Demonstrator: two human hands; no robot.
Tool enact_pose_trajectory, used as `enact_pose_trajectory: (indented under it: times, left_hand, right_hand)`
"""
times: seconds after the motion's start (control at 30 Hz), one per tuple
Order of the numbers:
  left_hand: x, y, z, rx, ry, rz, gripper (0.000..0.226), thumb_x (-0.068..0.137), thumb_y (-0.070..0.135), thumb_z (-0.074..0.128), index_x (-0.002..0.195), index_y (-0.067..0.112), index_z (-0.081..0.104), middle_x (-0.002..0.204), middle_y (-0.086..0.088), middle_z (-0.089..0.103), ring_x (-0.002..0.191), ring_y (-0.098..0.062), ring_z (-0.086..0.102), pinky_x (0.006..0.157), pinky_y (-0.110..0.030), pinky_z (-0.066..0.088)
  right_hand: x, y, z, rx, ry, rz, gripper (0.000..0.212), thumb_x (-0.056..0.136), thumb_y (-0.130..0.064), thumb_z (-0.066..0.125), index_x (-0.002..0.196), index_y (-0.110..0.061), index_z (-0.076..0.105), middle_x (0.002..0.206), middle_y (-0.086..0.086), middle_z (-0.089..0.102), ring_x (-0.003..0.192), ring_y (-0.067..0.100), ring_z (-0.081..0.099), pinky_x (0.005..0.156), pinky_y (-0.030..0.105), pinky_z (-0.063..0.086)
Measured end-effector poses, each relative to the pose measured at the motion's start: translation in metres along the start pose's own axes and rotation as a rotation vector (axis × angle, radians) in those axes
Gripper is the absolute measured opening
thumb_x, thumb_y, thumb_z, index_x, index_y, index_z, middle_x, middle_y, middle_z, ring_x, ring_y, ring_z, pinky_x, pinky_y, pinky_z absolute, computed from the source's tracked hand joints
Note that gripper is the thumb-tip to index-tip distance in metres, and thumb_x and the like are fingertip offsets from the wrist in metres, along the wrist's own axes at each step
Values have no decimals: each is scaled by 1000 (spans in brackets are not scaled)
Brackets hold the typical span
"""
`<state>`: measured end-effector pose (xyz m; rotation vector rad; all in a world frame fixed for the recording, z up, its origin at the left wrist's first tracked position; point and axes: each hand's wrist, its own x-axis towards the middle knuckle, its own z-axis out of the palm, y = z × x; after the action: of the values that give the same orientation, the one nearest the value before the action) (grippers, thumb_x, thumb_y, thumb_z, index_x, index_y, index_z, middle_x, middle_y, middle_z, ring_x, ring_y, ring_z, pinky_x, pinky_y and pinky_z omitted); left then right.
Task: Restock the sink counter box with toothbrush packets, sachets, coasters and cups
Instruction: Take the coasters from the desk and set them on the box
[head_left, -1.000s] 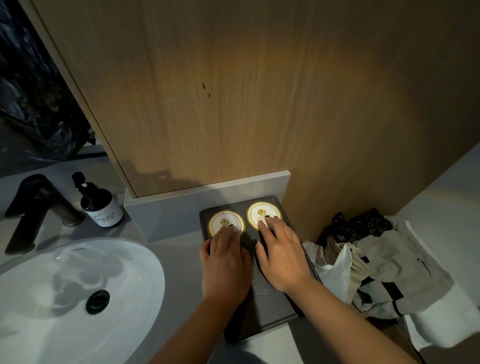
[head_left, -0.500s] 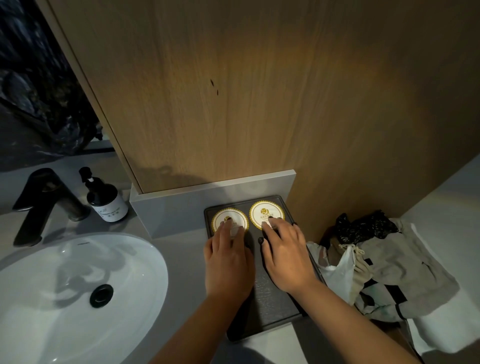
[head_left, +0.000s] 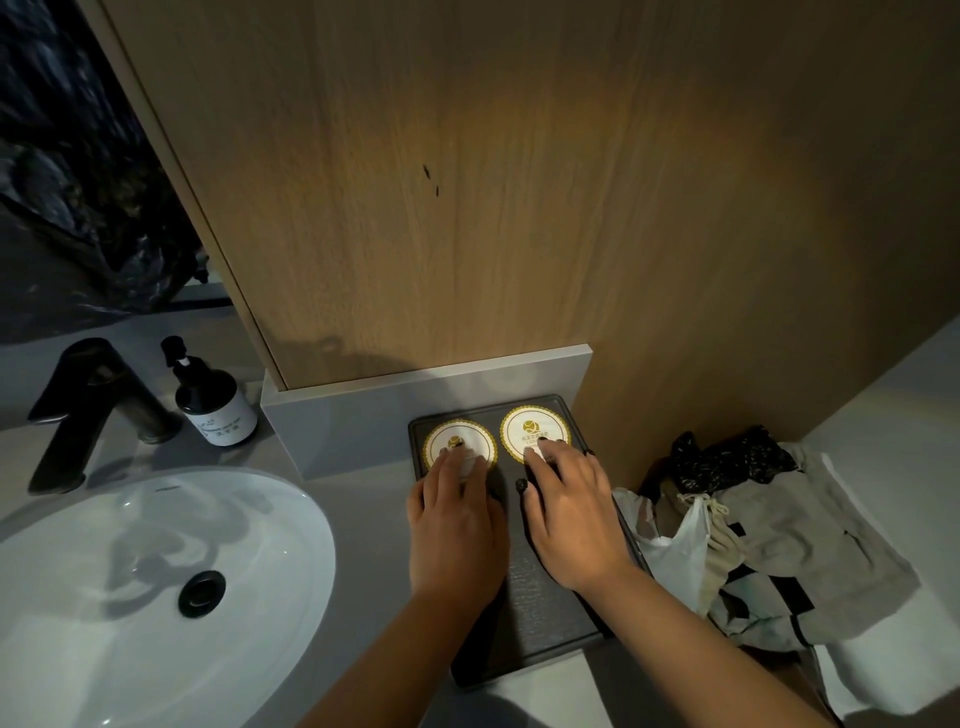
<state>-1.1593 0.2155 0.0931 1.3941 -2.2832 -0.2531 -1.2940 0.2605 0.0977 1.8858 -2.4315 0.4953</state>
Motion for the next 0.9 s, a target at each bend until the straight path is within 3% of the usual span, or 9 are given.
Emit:
enact_pose_trajectory:
  times: [0.17,0.33,0.43,0.53,0.6,0.7,0.8,0.9]
  left_hand:
    - [0,-2,0,-44,-14,-27,46,89,32,35,120,15,64,129,-9,60,122,-29,55,101,-43,43]
    - [-1,-2,0,-101,-22,-36,43,92,29,41,126,12,60,135,-12,56,129,-31,49,105,-43,39]
    - [-2,-1,-4,-242,-44,-93,43,94,21,47,136,10,51,146,-13,44,139,-29,34,114,-40,28]
    - [-4,-6,-14,-312,-31,-55,48,90,18,48,136,4,47,145,-18,42,136,-33,38,112,-45,35]
    - [-4,-15,-25,-329,-51,-62,51,90,17,50,138,1,45,147,-19,40,137,-33,37,115,-38,30]
    - [-2,-32,-51,-360,-103,-45,58,92,26,48,146,9,36,155,-13,28,144,-26,25,117,-26,15]
    - [4,-51,-80,-268,-163,26,64,97,35,45,153,20,18,162,-3,11,149,-17,9,120,-31,13]
    - [10,-64,-116,-186,-175,78,68,98,40,42,154,20,8,163,-1,6,149,-16,4,119,-32,10]
  right_hand:
    - [0,0,0,14,-5,-14,45,94,-30,32,127,-13,57,129,7,55,125,25,49,106,50,38]
    - [-1,0,-3,93,71,-53,40,89,-18,52,129,-14,53,134,10,48,129,25,41,108,44,36]
    - [-3,-1,-6,116,64,-63,40,89,-17,52,130,-14,53,134,8,49,128,25,43,107,41,36]
    - [-6,-5,-10,137,51,-42,41,90,-17,54,131,-15,52,136,8,48,131,23,40,108,39,33]
    - [-7,-11,-16,139,44,-37,43,91,-18,54,134,-14,49,138,8,46,132,23,38,109,35,28]
    - [-5,-27,-27,136,26,-33,46,93,-21,52,138,-12,45,141,9,43,134,24,35,110,33,24]
    - [0,-47,-42,135,19,-28,53,94,-28,51,142,-11,38,146,8,37,138,25,31,114,37,24]
    - [4,-69,-62,139,-3,-38,61,95,-37,47,148,-13,27,152,6,27,142,22,21,116,36,18]
